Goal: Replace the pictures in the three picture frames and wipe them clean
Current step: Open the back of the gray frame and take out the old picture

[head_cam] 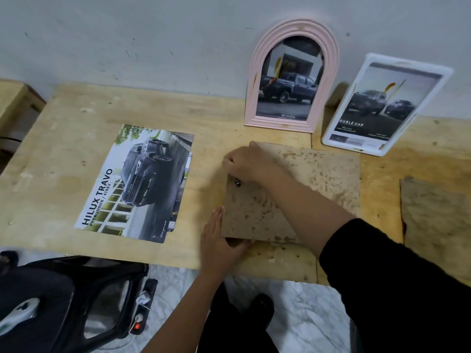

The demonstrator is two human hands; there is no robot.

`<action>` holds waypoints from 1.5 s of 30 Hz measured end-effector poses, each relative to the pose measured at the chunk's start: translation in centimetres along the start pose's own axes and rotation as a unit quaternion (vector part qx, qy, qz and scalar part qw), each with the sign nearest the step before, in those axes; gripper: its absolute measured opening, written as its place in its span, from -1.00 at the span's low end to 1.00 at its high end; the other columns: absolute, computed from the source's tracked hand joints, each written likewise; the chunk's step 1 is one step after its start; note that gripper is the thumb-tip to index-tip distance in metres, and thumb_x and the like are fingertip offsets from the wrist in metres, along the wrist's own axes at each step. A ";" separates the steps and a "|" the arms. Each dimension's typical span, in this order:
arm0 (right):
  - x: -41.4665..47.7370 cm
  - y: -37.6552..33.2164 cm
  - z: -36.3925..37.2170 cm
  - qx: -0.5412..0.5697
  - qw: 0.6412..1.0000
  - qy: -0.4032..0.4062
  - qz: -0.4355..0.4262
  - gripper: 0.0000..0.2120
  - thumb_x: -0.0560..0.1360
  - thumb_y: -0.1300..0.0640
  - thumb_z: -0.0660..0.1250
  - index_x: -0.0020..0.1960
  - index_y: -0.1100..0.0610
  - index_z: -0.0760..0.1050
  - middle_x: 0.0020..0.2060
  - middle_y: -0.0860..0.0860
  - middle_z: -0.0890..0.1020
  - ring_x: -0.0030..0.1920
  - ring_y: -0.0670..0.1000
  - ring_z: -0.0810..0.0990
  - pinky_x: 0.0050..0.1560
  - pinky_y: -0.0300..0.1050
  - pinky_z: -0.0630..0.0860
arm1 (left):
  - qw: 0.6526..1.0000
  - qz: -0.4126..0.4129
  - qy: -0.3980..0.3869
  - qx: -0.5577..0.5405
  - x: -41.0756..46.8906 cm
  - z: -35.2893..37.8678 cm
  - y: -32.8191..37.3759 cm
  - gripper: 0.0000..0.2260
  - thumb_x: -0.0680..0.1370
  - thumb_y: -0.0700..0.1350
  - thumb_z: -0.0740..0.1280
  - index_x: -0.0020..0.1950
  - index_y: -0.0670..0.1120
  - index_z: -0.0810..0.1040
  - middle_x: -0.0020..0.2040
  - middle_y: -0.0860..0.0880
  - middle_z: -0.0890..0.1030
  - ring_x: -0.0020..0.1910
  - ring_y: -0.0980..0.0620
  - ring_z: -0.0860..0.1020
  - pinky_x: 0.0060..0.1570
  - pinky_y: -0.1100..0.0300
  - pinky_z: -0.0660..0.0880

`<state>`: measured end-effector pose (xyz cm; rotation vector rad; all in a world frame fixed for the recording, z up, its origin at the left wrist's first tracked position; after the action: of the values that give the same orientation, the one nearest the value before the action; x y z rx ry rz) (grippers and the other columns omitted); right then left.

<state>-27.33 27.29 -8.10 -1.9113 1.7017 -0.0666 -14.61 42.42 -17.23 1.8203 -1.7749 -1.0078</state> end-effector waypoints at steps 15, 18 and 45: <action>-3.3 -4.4 -8.4 -0.035 0.988 0.137 -0.057 -0.76 0.55 0.16 -0.02 -0.26 0.10 0.31 -0.37 0.00 0.46 -0.30 0.02 0.38 0.11 -0.01 0.19 | 0.998 -0.002 -0.051 0.037 -0.1 -0.3 0.9 -0.12 0.25 0.43 0.25 0.44 -0.02 0.24 0.38 -0.02 0.37 0.37 -0.06 0.34 0.32 -0.03 0.34; -6.1 -3.5 -12.8 0.019 0.975 0.219 -0.034 -0.81 0.56 0.15 0.02 -0.20 0.12 0.29 -0.32 0.03 0.45 -0.19 0.12 0.43 0.03 0.00 0.25 | 0.997 -0.009 -0.070 0.031 -0.3 -0.7 1.7 -0.08 0.25 0.39 0.27 0.50 0.01 0.12 0.47 -0.01 0.26 0.43 -0.04 0.27 0.36 -0.06 0.31; -37.6 20.4 9.0 0.718 0.072 0.663 0.198 -0.73 0.62 0.18 0.03 0.27 0.15 0.36 0.08 0.05 0.51 0.03 -0.03 0.55 -0.10 -0.24 0.60 | 1.000 -0.017 -0.005 -0.019 -0.1 0.5 2.9 -0.24 0.13 0.07 0.38 0.30 -0.10 0.36 0.19 -0.14 0.49 0.21 -0.20 0.44 0.14 -0.14 0.46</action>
<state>-49.08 64.98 -12.24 0.8685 1.0535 -2.5668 -16.94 42.27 -15.44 1.8314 -1.7227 -1.0584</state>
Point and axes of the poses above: each hand's wrist, its own x-axis towards the middle knuckle, its own z-axis out of the palm, y = z × x, the point moved 2 cm from there along x, towards the middle knuckle
